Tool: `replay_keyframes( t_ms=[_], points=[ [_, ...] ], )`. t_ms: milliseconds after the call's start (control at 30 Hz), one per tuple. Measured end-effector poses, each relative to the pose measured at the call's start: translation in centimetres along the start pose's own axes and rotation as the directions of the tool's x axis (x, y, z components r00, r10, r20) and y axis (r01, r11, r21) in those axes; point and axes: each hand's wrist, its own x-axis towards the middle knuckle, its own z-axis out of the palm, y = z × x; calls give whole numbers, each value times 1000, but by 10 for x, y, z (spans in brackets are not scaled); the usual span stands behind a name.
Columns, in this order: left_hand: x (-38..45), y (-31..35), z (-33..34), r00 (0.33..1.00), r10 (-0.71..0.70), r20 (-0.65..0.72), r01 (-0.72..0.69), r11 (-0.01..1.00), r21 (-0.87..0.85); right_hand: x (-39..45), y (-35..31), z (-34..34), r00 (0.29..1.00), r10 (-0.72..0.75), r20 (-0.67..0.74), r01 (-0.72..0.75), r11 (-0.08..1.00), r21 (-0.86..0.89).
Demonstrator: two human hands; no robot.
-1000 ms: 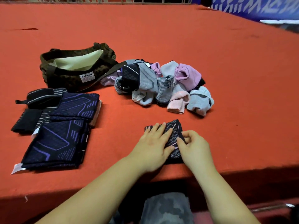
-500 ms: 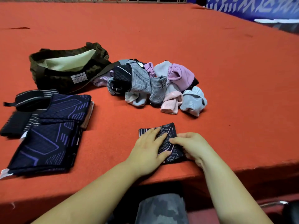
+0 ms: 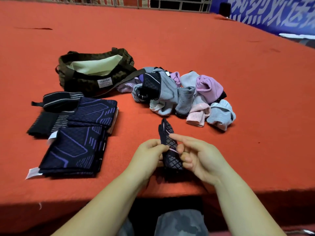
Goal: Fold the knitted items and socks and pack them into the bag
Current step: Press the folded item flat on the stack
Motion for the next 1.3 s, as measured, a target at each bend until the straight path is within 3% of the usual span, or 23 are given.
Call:
replay_keyframes(
  t_ms=[100,167,233,300,367,433,533,633,733,833,967,1033,1133,1167,1233,1300],
  points=[
    [-2,6,-26,1000,-12,11,12,1000,2,15,10,2,971,-93,-219,22,952,-305],
    [-7,14,-42,999,-10,39,10,1000,-2,21,21,9,967,-24,-253,-75,924,-376],
    [-14,25,-55,999,3,54,-2,1000,-10,23,28,25,977,189,-95,-206,950,-234],
    [-20,38,-73,998,41,36,-39,998,-43,25,30,47,950,288,119,-279,956,-90],
    [-25,51,-94,997,82,-13,-82,996,-28,28,30,70,953,222,207,-235,971,41],
    [-28,61,-122,989,90,-119,-81,994,79,36,31,92,983,108,150,-119,991,63],
    [-31,66,-169,953,68,-295,-5,978,208,49,38,120,994,-29,106,52,973,-225],
    [-36,61,-203,915,89,-394,9,971,241,59,46,150,984,-120,130,170,841,-513],
    [-37,51,-222,895,143,-422,1,947,322,71,56,169,948,-277,156,305,651,-695],
    [-33,37,-234,876,177,-448,32,907,421,77,65,175,928,-341,150,306,467,-830],
    [-27,14,-241,821,320,-473,152,676,721,77,78,178,922,-364,128,253,319,-913],
    [-29,5,-241,778,465,-423,134,535,834,76,86,177,914,-385,133,234,230,-945],
    [-27,-4,-243,750,653,-102,15,137,990,72,93,175,775,-570,273,308,-37,-951],
    [-26,-4,-243,762,647,-6,-21,34,999,74,95,174,704,-608,367,361,-140,-922],
    [-24,-4,-248,824,559,89,-56,-76,996,80,98,170,606,-610,510,435,-282,-855],
    [-24,-7,-257,879,460,125,-81,-114,990,83,104,164,628,-533,567,435,-363,-824]
  ],
)
